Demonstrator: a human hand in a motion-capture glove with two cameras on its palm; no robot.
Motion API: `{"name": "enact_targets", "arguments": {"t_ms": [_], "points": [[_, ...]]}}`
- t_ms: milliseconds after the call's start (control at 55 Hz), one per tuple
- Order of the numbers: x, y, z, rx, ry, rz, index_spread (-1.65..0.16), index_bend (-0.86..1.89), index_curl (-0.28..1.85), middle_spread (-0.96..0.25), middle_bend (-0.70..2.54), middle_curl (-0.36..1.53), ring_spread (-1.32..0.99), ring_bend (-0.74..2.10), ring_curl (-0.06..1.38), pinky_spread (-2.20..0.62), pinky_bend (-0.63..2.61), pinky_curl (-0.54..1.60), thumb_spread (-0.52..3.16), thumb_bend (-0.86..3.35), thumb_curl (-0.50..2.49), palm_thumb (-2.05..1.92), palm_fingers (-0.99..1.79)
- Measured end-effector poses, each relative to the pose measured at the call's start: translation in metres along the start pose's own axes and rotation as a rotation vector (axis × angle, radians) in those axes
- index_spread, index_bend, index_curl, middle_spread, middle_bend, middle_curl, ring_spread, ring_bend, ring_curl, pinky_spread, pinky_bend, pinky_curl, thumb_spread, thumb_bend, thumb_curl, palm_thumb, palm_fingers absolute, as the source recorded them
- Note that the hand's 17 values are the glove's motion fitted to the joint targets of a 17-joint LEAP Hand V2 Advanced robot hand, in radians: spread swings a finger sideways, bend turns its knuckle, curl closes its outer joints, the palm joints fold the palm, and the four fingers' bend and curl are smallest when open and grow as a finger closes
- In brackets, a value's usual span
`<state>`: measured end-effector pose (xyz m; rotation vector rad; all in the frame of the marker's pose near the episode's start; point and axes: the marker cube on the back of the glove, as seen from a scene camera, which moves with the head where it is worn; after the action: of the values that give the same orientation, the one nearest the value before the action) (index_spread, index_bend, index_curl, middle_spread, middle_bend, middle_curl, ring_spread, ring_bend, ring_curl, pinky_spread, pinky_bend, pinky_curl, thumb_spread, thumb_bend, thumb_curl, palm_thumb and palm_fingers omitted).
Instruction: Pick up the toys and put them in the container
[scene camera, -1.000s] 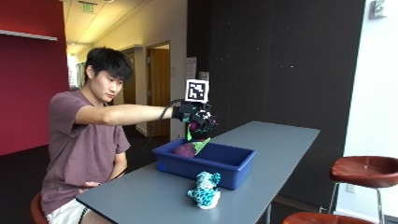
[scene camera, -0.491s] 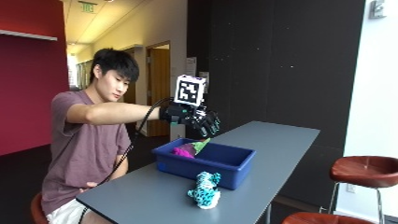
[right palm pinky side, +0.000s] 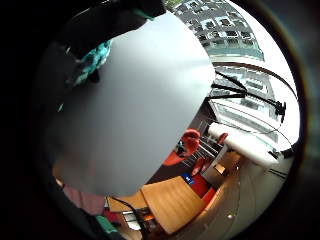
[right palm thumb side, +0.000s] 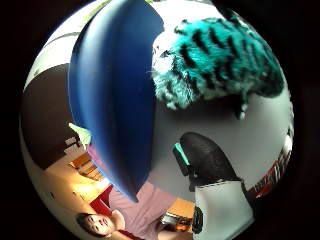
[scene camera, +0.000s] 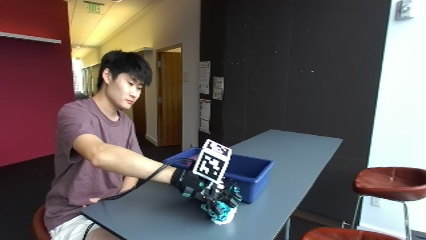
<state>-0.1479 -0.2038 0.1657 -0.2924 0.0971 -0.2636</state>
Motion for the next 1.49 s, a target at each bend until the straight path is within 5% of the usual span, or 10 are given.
{"name": "enact_targets", "arguments": {"t_ms": [127,291,346,600,782,1164,1346,1491], "points": [[0.0,-0.016,0.022,0.096,-0.002,-0.045,-0.26,0.18,0.27,-0.06,0.12,0.36,-0.02,0.23,0.2,0.04,0.91,0.32,1.26,-0.01,0.36,0.19,-0.28],[0.009,-0.016,0.028,0.238,-0.031,-0.011,-0.28,0.46,0.36,-0.12,0.41,0.44,-0.09,0.19,0.15,0.03,0.7,0.24,1.22,-0.01,0.36,0.22,0.31],[0.012,-0.012,0.029,0.256,-0.046,-0.004,-0.28,0.53,0.4,-0.16,0.54,0.5,-0.16,0.31,0.19,-0.02,0.66,0.23,1.23,-0.01,0.37,0.23,0.62],[0.026,0.019,0.021,0.238,-0.053,0.095,-0.27,0.66,0.55,-0.28,0.8,0.67,-0.37,0.87,0.4,-0.22,0.75,0.31,1.05,0.08,0.51,0.52,1.19],[0.021,0.049,-0.009,0.203,0.009,0.12,-0.26,0.8,0.69,-0.29,0.98,0.77,-0.39,1.07,0.51,-0.28,0.89,0.4,0.88,0.05,0.61,0.57,1.15],[-0.056,0.098,-0.174,0.459,-0.046,0.048,-0.24,0.91,0.89,-0.28,1.12,0.87,-0.38,1.18,0.59,-0.3,0.98,0.48,0.71,-0.01,0.75,0.6,1.05],[-0.123,0.081,-0.191,0.526,0.076,-0.192,-0.24,0.91,0.96,-0.27,1.14,0.89,-0.38,1.19,0.6,-0.3,0.99,0.5,0.67,-0.01,0.81,0.6,1.03],[-0.178,0.059,-0.186,0.515,0.098,-0.137,-0.24,0.91,1.0,-0.26,1.15,0.9,-0.38,1.2,0.61,-0.31,1.0,0.52,0.65,-0.01,0.85,0.59,1.03]]}}
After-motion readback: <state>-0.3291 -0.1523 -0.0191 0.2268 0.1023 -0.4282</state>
